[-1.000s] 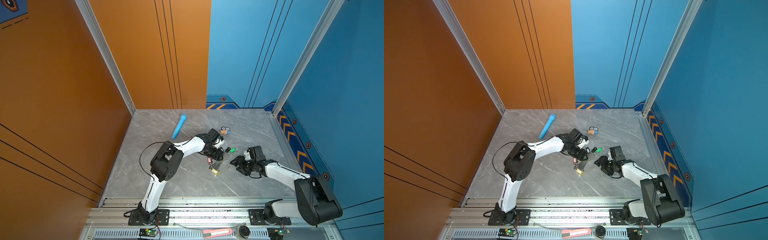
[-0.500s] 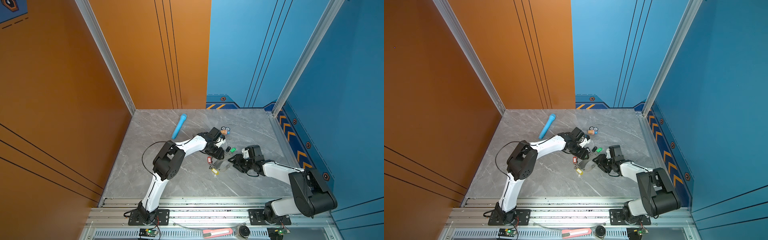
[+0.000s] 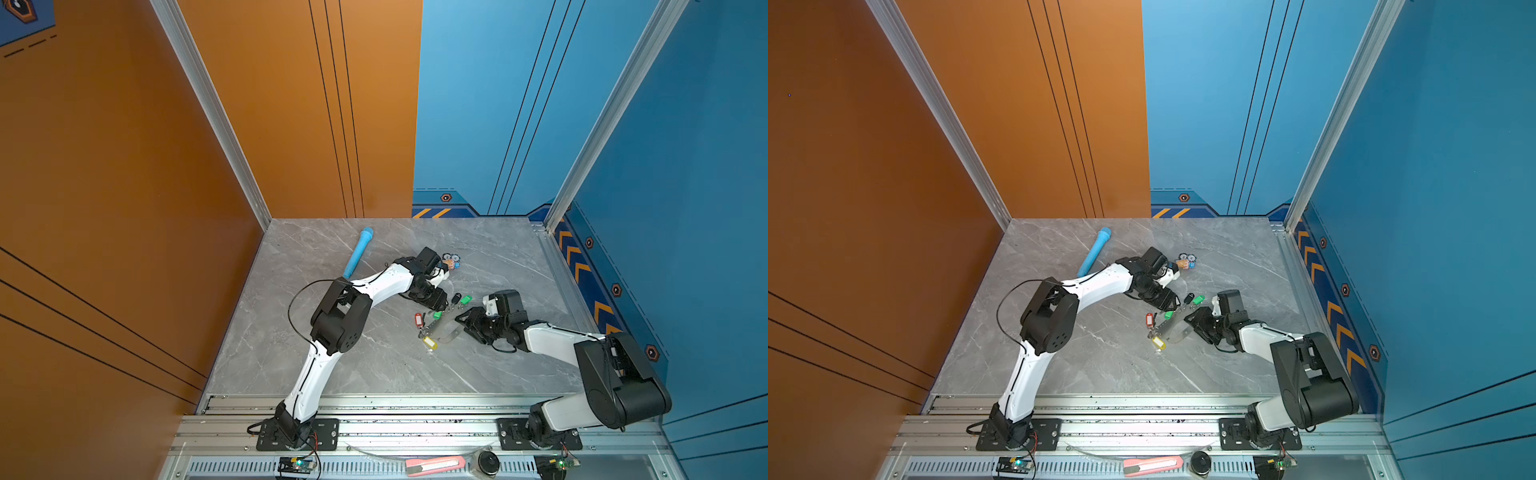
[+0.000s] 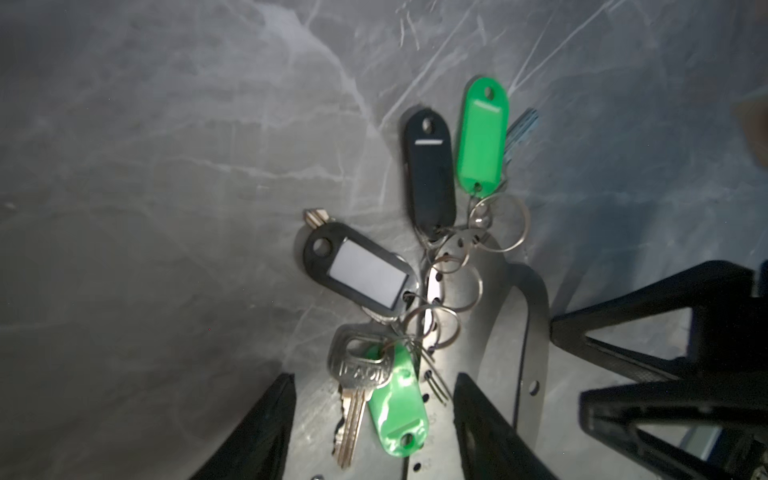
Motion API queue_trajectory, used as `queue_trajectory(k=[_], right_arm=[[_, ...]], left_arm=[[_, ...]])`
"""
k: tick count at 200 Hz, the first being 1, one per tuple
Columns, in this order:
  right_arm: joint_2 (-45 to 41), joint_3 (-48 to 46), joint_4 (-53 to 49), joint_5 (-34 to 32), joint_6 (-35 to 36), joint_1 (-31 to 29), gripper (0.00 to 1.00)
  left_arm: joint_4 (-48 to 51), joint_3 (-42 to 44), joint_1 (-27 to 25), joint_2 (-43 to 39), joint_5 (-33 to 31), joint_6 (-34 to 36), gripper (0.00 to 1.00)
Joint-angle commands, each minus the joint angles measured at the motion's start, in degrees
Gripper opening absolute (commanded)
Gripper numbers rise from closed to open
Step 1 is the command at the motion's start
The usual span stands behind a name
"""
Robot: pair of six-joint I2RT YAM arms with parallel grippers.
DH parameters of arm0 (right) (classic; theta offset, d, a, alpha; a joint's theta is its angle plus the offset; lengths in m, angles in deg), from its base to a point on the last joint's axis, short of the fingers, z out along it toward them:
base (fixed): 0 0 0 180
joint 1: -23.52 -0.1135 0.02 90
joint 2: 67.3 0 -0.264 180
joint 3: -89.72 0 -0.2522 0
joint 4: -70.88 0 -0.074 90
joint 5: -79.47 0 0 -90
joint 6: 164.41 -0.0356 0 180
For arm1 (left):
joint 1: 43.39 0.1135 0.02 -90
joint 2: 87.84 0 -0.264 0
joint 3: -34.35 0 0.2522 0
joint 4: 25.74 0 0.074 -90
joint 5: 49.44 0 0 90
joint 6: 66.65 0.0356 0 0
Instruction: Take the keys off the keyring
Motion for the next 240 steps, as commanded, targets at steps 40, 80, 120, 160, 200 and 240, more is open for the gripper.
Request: queue_trajectory(k=[40, 80, 120, 160, 200, 240], right_arm=[[2.52, -2.05, -0.99, -0.62, -0.76, 0.12, 0.53], [3.71, -2.32, 0.53, -0.09, -1.02, 0.43, 0.48], [5.04, -2.34, 1.98, 0.36, -1.24, 0.64, 0.43], [6.35, -2.51, 3.83, 1.59, -1.77, 0.64, 0.40], [6.30, -2.34, 4.49, 2.18, -1.81, 0.56, 0.36], [6.52, -2.60, 6.18, 3.32, -1.99, 0.62, 0.33]], left_arm=[[5.24, -0.80, -0.94, 2.08, 3.73, 0.51, 0.61], [7.31, 0.53, -2.09, 1.60, 7.82, -0.20, 0.59], [7.35, 1.53, -2.46, 1.58, 11.90, -2.04, 0.55], [7.35, 0.55, -2.27, 1.99, 15.61, -3.36, 0.50], [5.09, -0.08, -1.33, 1.50, 19.68, -6.73, 0.43], [-2.94, 2.41, 0.48, -1.36, 23.33, -13.08, 0.40]])
